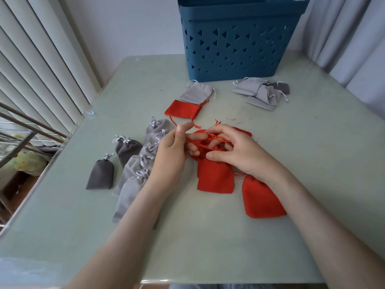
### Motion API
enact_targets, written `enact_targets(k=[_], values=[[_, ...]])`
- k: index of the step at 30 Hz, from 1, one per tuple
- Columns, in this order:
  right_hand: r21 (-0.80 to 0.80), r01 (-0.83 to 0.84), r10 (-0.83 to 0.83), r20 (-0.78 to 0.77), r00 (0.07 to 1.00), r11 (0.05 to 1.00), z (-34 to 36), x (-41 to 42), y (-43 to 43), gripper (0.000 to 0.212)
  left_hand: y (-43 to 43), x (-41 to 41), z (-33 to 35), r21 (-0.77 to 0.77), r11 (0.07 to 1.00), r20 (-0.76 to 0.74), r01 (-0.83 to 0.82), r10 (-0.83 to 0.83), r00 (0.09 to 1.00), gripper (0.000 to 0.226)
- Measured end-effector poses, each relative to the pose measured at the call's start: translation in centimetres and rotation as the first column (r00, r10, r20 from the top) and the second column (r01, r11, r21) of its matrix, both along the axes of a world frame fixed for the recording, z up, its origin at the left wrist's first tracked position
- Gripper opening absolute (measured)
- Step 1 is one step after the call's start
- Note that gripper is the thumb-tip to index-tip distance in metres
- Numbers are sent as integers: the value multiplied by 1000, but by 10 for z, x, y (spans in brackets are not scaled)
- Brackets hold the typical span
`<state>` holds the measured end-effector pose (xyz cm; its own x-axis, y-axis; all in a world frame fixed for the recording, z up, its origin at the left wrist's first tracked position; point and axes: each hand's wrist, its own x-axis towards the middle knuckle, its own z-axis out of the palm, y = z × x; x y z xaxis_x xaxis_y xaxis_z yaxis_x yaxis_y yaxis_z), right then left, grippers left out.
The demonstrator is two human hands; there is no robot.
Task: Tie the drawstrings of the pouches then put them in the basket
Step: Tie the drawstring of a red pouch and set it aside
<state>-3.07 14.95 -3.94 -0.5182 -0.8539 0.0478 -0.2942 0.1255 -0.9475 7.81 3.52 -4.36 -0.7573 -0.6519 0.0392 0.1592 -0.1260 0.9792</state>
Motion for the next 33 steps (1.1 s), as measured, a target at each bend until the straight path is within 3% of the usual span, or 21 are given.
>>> enact_targets(k=[7, 17, 21, 23, 25, 27, 31, 33], values=[[61, -70, 70, -1, 998, 996, 2, -3, 6, 42, -10, 3, 4, 37, 990, -47, -133, 135, 990, 31], [33, -13, 12, 36, 999, 999, 5, -4, 7, 21, -8, 0, 8, 183, 982, -82, -54, 69, 994, 28], [-22, 49, -49, 40, 998, 999, 5, -4, 7, 11, -9, 1, 5, 286, 957, -70, -40, 62, 996, 68], [-40, 74, -72, 57, 996, 996, 5, -6, 8, 10, -7, 1, 6, 277, 959, 1, -52, 54, 999, 60], [-56, 72, -68, 74, 995, 996, 6, -5, 8, 9, -5, 0, 7, 218, 970, 121, -106, 81, 989, 29], [-90, 74, -65, 98, 993, 993, 7, -4, 8, 12, -5, -1, 6, 191, 973, 232, -133, 87, 969, 26], [-180, 113, -82, 172, 982, 977, 9, -3, 6, 18, -1, 4, 3, 115, 987, 354, 110, -144, 924, 18], [-221, 112, -59, 234, 971, 969, 11, -1, 6, 20, -1, 6, 0, 51, 968, 343, 248, -250, 905, 27]])
